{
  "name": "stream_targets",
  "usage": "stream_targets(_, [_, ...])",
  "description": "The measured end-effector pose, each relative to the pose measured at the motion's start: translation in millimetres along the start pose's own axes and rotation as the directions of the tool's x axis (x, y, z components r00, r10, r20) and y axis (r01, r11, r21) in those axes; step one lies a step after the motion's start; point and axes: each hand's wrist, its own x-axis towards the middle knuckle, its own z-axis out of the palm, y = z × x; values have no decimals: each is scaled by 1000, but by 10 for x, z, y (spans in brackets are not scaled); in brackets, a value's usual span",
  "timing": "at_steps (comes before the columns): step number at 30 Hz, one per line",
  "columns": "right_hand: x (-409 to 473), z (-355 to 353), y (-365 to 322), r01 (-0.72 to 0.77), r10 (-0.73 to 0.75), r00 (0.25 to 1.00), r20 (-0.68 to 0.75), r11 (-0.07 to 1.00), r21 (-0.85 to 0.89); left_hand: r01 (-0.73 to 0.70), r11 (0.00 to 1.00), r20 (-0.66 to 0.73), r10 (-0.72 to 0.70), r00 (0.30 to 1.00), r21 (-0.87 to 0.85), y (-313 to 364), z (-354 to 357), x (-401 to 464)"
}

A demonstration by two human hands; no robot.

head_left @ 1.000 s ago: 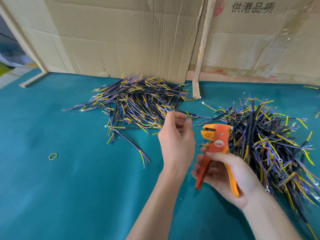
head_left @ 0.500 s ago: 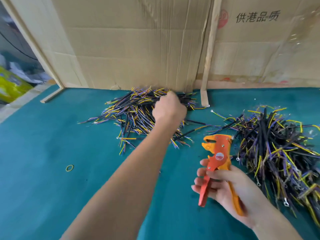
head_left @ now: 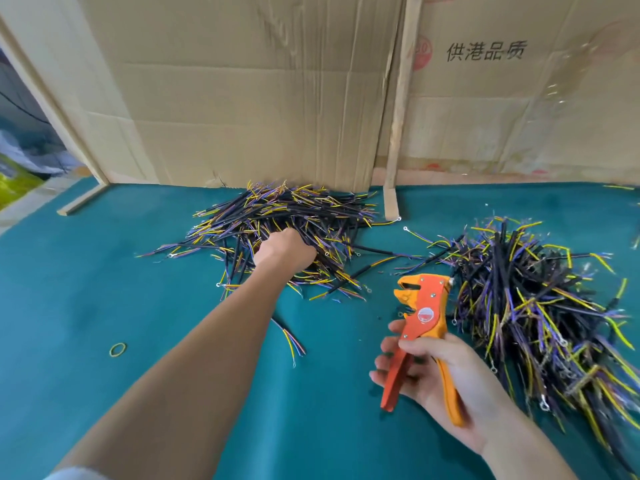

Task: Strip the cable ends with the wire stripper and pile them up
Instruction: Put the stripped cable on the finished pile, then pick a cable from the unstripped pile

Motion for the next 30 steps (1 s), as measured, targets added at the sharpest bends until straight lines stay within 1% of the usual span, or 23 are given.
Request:
stream_targets(5, [13, 2, -9, -4, 4, 1000, -11, 1000, 3, 4, 999, -6, -4, 1000, -44, 94, 70, -38])
stream_targets(9, [11, -8, -22, -9, 9, 1000, -28, 1000, 5, 5, 983, 68, 8, 998, -186, 116, 61, -6])
stream_targets(12, [7, -7, -31, -14, 15, 999, -32, 1000, 9, 35, 967, 90, -13, 996, -251, 100, 34, -7])
stream_targets(15, [-1, -3, -34, -17, 17, 999, -30, 1000, 7, 77, 927, 101, -43, 994, -366, 80, 24, -25])
stream_targets(18, [-7, 1, -39, -20, 20, 1000, -24, 1000, 2, 102, 867, 69, -78, 995, -488, 75, -5, -77])
stream_targets(20, [-4, 1, -37, -20, 20, 1000, -24, 1000, 9, 46, 834, 5, -52, 999, -549, 108, -70, -125])
stream_targets(24, [-2, -5, -39, -30, 30, 999, -27, 999, 14, -178, 720, -185, 70, 980, -670, 202, -258, -365])
stream_targets(25, [-6, -8, -40, -31, 31, 999, -24, 999, 13, -241, 697, -229, 112, 967, -676, 219, -272, -466])
stream_targets(27, [-13, -17, -51, -23, 24, 1000, -19, 1000, 7, -382, 692, -310, 234, 921, -613, 231, -209, -697])
stream_targets(29, [-17, -22, -68, -4, 4, 1000, -1, 1000, 7, -462, 682, -313, 340, 887, -567, 207, -52, -952])
stream_targets(30, [-23, -26, -79, 12, -12, 1000, 13, 1000, 19, -468, 657, -281, 375, 883, -591, 188, 40, -1086])
